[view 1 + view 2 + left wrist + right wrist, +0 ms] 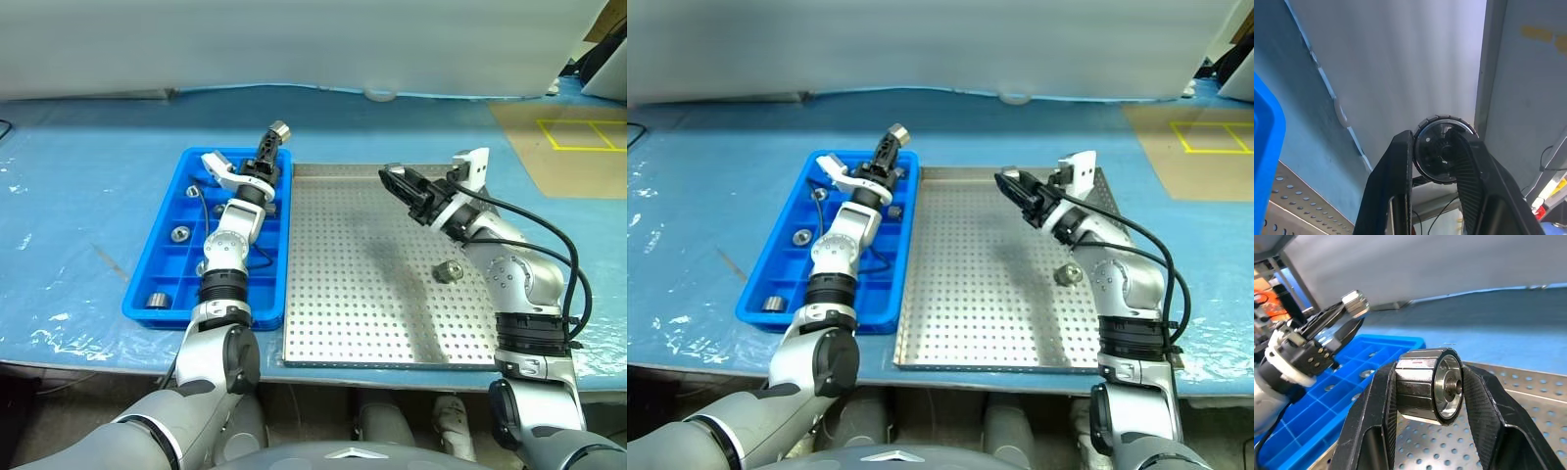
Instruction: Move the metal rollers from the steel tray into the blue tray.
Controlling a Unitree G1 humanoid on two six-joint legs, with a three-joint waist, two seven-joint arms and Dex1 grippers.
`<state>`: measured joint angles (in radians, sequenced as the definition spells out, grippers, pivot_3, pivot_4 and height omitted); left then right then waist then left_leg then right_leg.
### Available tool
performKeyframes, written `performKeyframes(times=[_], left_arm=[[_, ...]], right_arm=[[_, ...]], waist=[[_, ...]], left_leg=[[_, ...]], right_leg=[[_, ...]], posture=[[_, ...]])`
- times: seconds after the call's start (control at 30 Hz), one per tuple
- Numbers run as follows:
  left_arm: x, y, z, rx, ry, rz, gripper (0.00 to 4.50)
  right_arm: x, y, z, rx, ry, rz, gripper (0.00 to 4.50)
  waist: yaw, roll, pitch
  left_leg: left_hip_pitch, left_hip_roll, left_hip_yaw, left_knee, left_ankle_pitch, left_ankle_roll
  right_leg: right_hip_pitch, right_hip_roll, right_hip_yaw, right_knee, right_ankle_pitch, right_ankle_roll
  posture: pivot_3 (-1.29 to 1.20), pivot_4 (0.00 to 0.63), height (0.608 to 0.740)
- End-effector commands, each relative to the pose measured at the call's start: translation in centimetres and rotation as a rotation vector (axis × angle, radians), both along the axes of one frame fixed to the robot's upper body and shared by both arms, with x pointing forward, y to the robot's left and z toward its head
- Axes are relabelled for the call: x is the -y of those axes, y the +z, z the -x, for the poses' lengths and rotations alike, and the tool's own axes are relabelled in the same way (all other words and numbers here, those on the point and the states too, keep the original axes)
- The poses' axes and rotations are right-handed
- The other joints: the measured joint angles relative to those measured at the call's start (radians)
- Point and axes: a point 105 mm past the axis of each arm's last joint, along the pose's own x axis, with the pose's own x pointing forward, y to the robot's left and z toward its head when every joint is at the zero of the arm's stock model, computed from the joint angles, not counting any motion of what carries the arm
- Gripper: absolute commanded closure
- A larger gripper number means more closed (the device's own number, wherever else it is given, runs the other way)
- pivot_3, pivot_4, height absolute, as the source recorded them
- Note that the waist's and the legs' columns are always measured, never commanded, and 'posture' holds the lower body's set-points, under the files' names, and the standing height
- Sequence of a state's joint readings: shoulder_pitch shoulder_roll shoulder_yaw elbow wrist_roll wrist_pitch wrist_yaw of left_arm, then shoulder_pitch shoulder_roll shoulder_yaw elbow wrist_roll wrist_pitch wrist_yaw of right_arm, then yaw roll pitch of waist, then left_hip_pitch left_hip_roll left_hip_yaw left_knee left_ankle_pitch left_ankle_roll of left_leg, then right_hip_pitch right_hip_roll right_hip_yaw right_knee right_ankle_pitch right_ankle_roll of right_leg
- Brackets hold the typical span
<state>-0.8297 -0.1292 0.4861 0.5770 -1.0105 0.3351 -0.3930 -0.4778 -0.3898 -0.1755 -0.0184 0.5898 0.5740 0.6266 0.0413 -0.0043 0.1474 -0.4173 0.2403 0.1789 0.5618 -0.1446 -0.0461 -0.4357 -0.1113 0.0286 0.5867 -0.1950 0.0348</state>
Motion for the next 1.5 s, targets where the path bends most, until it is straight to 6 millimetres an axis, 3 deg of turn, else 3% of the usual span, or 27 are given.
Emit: performKeyframes(times=[0.03, 0.2, 0.33, 0.47, 0.6, 0.73, 0.97, 1.4, 1.5], left_arm=[[1.3, 2.8, 1.1, 0.130, -0.034, -0.067, 3.62], [-1.2, 2.9, 3.2, 0.233, 0.062, -0.339, 3.62], [-3.9, 2.7, 5.6, 0.270, 0.171, -0.501, 3.62], [-5.2, 2.2, 8.2, 0.301, 0.247, -0.685, 3.62], [-5.8, 0.6, 10.2, 0.268, 0.260, -0.802, 3.62], [-5.9, -3.6, 11.2, 0.162, 0.233, -1.060, 3.62], [-6.5, -6.0, 11.7, 0.079, 0.258, -1.197, 3.62], [-6.4, -6.6, 10.3, 0.047, 0.260, -1.204, 3.62], [-6.4, -6.9, 9.8, 0.030, 0.255, -1.215, 2.78]], right_arm=[[-1.3, 0.7, 0.9, 0.054, 0.074, 0.049, 2.88], [-3.3, -1.9, 1.6, 0.017, 0.211, 0.210, 2.88], [-3.9, -2.6, 1.2, 0.015, 0.269, 0.261, 2.88], [-4.6, -3.1, 0.8, 0.026, 0.312, 0.287, 2.88], [-5.6, -3.3, 0.4, 0.032, 0.362, 0.292, 2.88], [-6.5, -3.5, -0.1, 0.042, 0.401, 0.303, 2.88], [-6.8, -3.9, -0.3, 0.044, 0.421, 0.313, 2.88], [-5.9, -4.3, 0.0, 0.039, 0.386, 0.319, 2.88], [-5.9, -4.3, 0.1, 0.038, 0.384, 0.320, 2.88]], waist=[[0.001, -0.001, 0.001], [-0.003, -0.002, 0.001], [0.002, -0.003, 0.002], [0.017, -0.004, 0.003], [0.041, -0.005, 0.003], [0.055, -0.005, 0.003], [0.063, -0.005, 0.003], [0.062, -0.005, 0.003], [0.062, -0.005, 0.003]], left_leg=[[0.000, 0.000, 0.000, 0.000, 0.000, 0.000], [0.001, 0.001, 0.000, -0.001, 0.000, 0.000], [0.000, 0.002, -0.001, -0.001, 0.001, -0.002], [0.000, 0.002, -0.002, 0.000, 0.001, -0.002], [-0.001, 0.002, -0.002, 0.000, 0.001, -0.002], [0.000, 0.003, -0.002, 0.000, 0.001, -0.002], [-0.001, 0.003, -0.003, 0.000, 0.002, -0.004], [0.000, 0.003, -0.004, 0.000, 0.003, -0.005], [0.000, 0.003, -0.004, 0.000, 0.003, -0.005]], right_leg=[[0.000, 0.000, 0.000, 0.000, 0.000, 0.000], [0.000, 0.001, 0.000, 0.000, 0.000, 0.000], [-0.002, 0.002, -0.001, 0.001, 0.000, 0.000], [-0.001, 0.001, -0.002, 0.002, 0.000, 0.000], [-0.001, 0.001, -0.003, 0.002, 0.000, 0.000], [-0.001, 0.001, -0.003, 0.003, 0.000, 0.000], [-0.001, 0.001, -0.003, 0.004, 0.000, 0.000], [-0.001, 0.002, -0.003, 0.005, 0.000, 0.000], [-0.001, 0.002, -0.003, 0.005, 0.000, 0.000]], posture=[[-0.16, 0.150, 0.740], [-0.11, 0.150, 0.740], [-0.04, 0.150, 0.740], [0.04, 0.150, 0.740], [0.11, 0.150, 0.740], [0.13, 0.150, 0.740], [0.17, 0.150, 0.740], [0.13, 0.150, 0.740], [0.12, 0.150, 0.740]])
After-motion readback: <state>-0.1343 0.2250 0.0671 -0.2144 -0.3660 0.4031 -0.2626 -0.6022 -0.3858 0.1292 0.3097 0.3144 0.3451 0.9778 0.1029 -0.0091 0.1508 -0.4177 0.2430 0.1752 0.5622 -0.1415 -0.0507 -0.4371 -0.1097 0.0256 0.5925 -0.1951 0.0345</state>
